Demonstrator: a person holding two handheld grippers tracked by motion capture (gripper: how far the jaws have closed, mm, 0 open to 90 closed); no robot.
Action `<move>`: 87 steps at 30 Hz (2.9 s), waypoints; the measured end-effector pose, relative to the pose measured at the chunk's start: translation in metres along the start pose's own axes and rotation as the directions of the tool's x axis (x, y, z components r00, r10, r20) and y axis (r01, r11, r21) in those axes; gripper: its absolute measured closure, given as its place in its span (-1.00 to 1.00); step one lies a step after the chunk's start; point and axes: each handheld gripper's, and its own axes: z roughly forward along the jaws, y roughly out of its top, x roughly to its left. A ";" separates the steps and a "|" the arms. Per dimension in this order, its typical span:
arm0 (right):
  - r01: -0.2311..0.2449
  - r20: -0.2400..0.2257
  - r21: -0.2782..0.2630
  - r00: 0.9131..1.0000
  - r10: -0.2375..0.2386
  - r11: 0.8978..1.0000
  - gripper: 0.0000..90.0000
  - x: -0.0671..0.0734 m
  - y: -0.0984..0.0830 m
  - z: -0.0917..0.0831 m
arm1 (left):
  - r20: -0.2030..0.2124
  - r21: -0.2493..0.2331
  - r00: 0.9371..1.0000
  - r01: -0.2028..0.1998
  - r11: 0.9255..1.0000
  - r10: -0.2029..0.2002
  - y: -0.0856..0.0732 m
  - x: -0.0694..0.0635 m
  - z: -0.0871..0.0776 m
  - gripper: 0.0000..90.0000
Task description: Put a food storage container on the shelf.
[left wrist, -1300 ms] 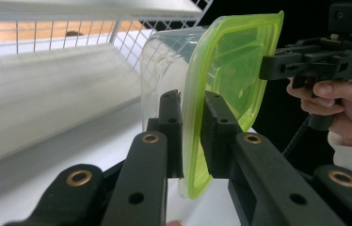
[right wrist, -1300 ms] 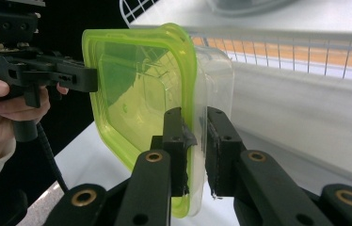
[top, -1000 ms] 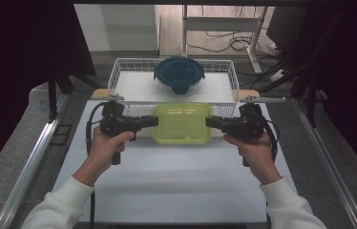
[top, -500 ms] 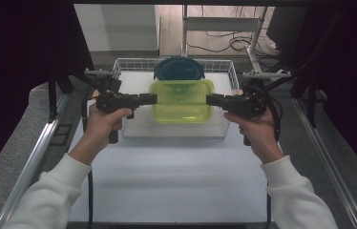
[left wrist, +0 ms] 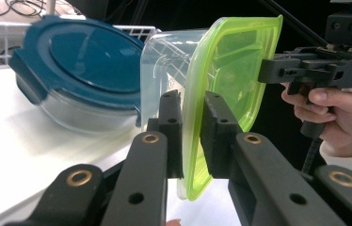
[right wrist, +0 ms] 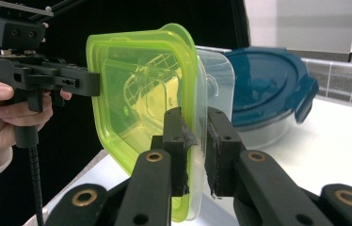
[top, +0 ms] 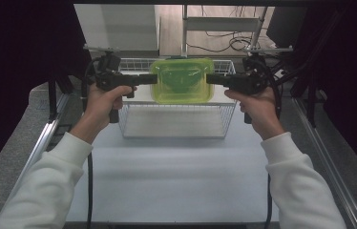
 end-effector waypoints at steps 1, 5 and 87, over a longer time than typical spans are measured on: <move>0.001 -0.003 -0.002 1.000 -0.001 1.000 0.75 -0.001 0.003 0.001 | -0.002 -0.002 1.000 0.003 1.000 -0.003 0.003 0.001 0.000 0.79; -0.006 -0.006 -0.002 1.000 0.006 1.000 0.75 -0.007 0.015 0.005 | -0.009 0.002 1.000 0.001 1.000 -0.001 0.015 0.004 0.002 0.79; -0.077 0.005 -0.079 0.997 0.078 0.994 -0.50 -0.072 0.012 0.016 | -0.150 -0.051 0.989 0.001 0.999 -0.009 0.023 0.054 0.008 -0.48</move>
